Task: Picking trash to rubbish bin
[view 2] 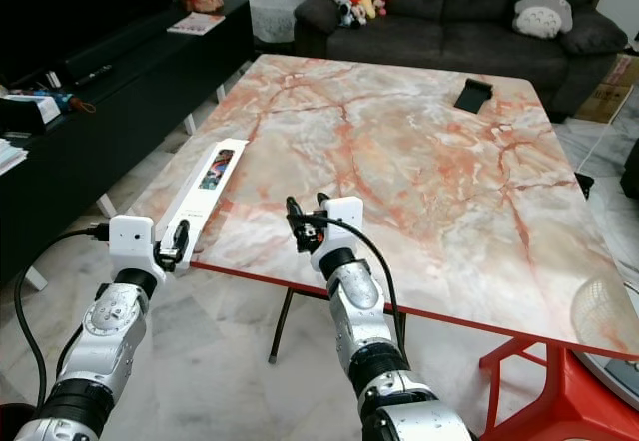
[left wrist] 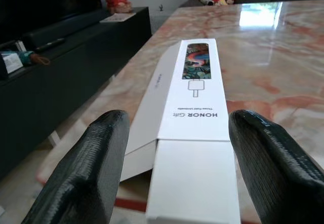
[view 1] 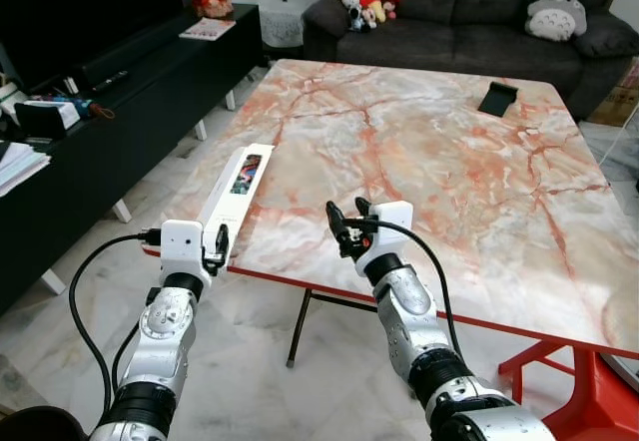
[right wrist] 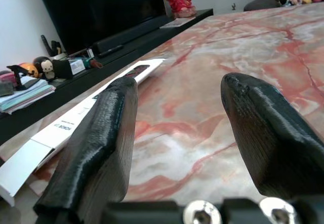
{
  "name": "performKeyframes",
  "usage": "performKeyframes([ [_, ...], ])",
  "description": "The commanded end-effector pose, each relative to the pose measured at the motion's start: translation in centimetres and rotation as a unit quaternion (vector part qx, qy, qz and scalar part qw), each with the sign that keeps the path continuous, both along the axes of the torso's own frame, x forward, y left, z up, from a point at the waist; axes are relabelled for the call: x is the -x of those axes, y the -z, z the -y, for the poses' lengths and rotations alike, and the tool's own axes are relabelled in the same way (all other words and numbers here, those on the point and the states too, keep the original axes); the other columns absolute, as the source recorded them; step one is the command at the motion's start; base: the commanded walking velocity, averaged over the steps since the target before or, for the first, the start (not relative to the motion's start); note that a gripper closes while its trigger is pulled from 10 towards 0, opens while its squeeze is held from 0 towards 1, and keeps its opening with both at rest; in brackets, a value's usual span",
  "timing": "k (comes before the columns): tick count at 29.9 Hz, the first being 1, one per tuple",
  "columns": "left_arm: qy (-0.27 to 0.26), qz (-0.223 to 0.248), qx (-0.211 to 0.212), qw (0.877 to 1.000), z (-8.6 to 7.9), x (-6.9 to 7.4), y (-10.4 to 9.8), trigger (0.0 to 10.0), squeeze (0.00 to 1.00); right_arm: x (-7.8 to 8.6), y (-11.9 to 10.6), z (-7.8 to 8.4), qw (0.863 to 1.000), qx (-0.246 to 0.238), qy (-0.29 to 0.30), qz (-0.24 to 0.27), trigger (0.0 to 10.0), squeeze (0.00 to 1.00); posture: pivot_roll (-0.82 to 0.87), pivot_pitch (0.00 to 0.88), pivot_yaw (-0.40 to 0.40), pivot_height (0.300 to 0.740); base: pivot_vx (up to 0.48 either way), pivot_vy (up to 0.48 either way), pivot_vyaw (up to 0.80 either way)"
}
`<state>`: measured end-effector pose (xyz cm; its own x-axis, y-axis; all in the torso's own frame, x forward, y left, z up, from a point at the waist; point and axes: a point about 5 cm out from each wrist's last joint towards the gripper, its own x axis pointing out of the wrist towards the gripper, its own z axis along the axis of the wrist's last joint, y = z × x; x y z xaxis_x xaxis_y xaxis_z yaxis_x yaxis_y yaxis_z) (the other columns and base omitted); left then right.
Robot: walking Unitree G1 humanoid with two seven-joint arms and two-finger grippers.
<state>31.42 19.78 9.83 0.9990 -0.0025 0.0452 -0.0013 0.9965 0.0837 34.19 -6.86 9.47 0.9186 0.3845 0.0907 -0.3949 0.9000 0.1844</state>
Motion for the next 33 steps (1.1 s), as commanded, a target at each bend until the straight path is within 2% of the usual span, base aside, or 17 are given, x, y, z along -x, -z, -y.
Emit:
performKeyframes([
  [1,-0.012,-0.001,0.004,1.0,-1.0,0.1,-0.4,10.0,0.0,-0.1,-0.2,-0.1,1.0,0.001,-0.001,0.002,10.0,0.0,0.01,0.0,-0.001,0.74,0.0,0.0,0.0],
  [5,-0.033,-0.015,0.017,0.999,-2.1,0.1,-0.1,10.0,0.0,-0.1,-0.2,-0.3,1.0,0.001,-0.005,0.001,10.0,0.0,0.01,0.0,-0.001,0.74,0.0,0.0,0.0],
  [9,-0.039,-0.021,0.028,0.999,-2.4,-0.1,-0.1,10.0,0.0,0.0,-0.1,-0.4,1.0,0.001,-0.006,0.001,10.0,0.0,0.01,0.0,-0.001,0.74,0.0,0.0,0.0],
  [12,-0.043,-0.037,0.061,0.997,-2.7,-0.3,0.1,10.0,0.0,0.0,-0.1,-0.4,1.0,0.002,-0.007,0.001,10.0,0.0,0.0,0.0,-0.002,0.74,0.0,0.0,0.0],
  [13,-0.037,-0.055,0.085,0.994,-2.7,-0.4,0.6,10.0,0.0,0.0,-0.1,-0.4,1.0,0.003,-0.007,0.001,10.0,0.0,0.0,0.0,-0.002,0.74,0.0,0.0,0.0],
  [14,-0.037,-0.055,0.085,0.994,-2.7,-0.4,0.6,10.0,0.0,0.0,-0.1,-0.4,1.0,0.003,-0.007,0.001,10.0,0.0,0.0,0.0,-0.002,0.74,0.0,0.0,0.0],
  [15,-0.025,-0.074,0.1,0.992,-2.7,-0.4,1.2,10.0,0.0,0.0,-0.1,-0.3,1.0,0.004,-0.007,0.002,10.0,0.0,0.0,0.0,-0.002,0.74,0.0,0.0,0.0],
  [17,-0.025,-0.086,0.095,0.991,-2.7,-0.5,1.6,10.0,0.0,0.0,-0.1,-0.2,1.0,0.005,-0.006,0.002,10.0,0.0,0.0,0.0,-0.002,0.74,0.0,0.0,0.0],
  [22,-0.014,-0.099,0.09,0.991,-2.4,-0.4,1.9,10.0,0.0,0.0,-0.1,0.0,1.0,0.009,-0.003,0.002,10.0,0.0,-0.01,0.0,-0.003,0.74,0.0,0.0,0.0],
  [24,0.006,-0.112,0.119,0.987,-1.6,-0.3,2.4,10.0,0.0,0.0,-0.1,0.2,1.0,0.009,-0.001,0.002,10.0,0.0,-0.01,0.0,-0.006,0.74,0.0,0.0,0.0],
  [27,0.025,-0.119,0.113,0.986,-1.0,-0.3,2.6,10.0,0.0,0.0,0.0,0.2,1.0,0.018,-0.002,0.005,10.0,0.0,-0.01,0.0,-0.006,0.74,0.0,0.0,0.0],
  [33,0.058,-0.126,0.134,0.981,0.2,-0.5,2.6,10.0,0.0,0.1,0.0,0.1,1.0,0.022,-0.005,0.007,10.0,0.0,-0.01,0.0,-0.01,0.74,0.0,0.0,0.0],
])
